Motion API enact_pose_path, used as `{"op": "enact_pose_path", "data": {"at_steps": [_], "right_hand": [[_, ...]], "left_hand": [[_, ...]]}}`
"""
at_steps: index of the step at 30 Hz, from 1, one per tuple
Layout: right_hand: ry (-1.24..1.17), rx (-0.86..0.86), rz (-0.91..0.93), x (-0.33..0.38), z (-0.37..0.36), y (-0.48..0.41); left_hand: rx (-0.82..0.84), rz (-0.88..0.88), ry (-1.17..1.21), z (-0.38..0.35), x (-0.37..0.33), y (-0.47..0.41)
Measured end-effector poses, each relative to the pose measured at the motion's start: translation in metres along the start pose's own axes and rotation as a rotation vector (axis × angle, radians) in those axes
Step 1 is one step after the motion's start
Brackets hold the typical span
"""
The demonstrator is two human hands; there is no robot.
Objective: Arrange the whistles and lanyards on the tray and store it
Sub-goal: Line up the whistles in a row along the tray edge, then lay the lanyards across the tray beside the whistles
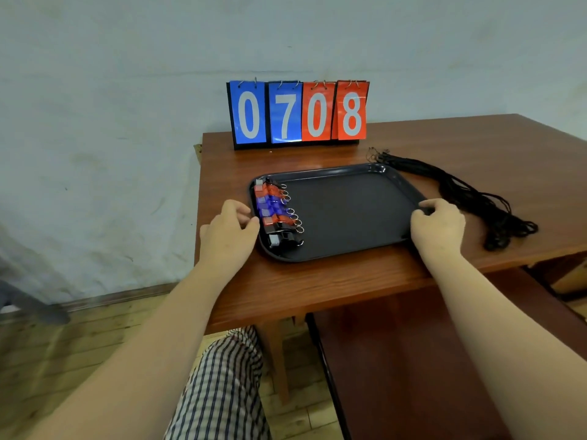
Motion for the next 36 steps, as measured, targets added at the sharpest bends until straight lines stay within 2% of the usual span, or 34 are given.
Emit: {"op": "enact_pose_path", "data": {"at_steps": [5, 11, 19, 32, 36], "right_hand": [[-0.046, -0.005, -0.007, 0.009, 0.007, 0.008], [-0.14, -0.026, -0.022, 0.012, 0.013, 0.013], [-0.225, -0.042, -0.049, 0.004, 0.01, 0.01], [-0.294, -0.06, -0.072, 0.0, 0.01, 0.004], [-0.252, -0.005, -0.066, -0.002, 0.01, -0.003]], "left_hand": [[-0.003, 0.008, 0.045, -0.001, 0.004, 0.0], [-0.086, 0.01, 0.073, 0.001, 0.007, -0.001], [-0.073, 0.057, 0.164, 0.002, 0.01, -0.001], [-0.11, 0.084, 0.232, 0.002, 0.01, 0.001], [-0.136, 0.081, 0.279, 0.005, 0.004, 0.0]]}}
Point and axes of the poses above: each hand's wrist, its own y-axis away from the middle knuckle, its own z-axis out of the back of the hand, x = y × z, the point moved 4 cm from there along -y, towards the middle knuckle, and after that the axes turned 10 degrees about z, right-handed, at the moved point
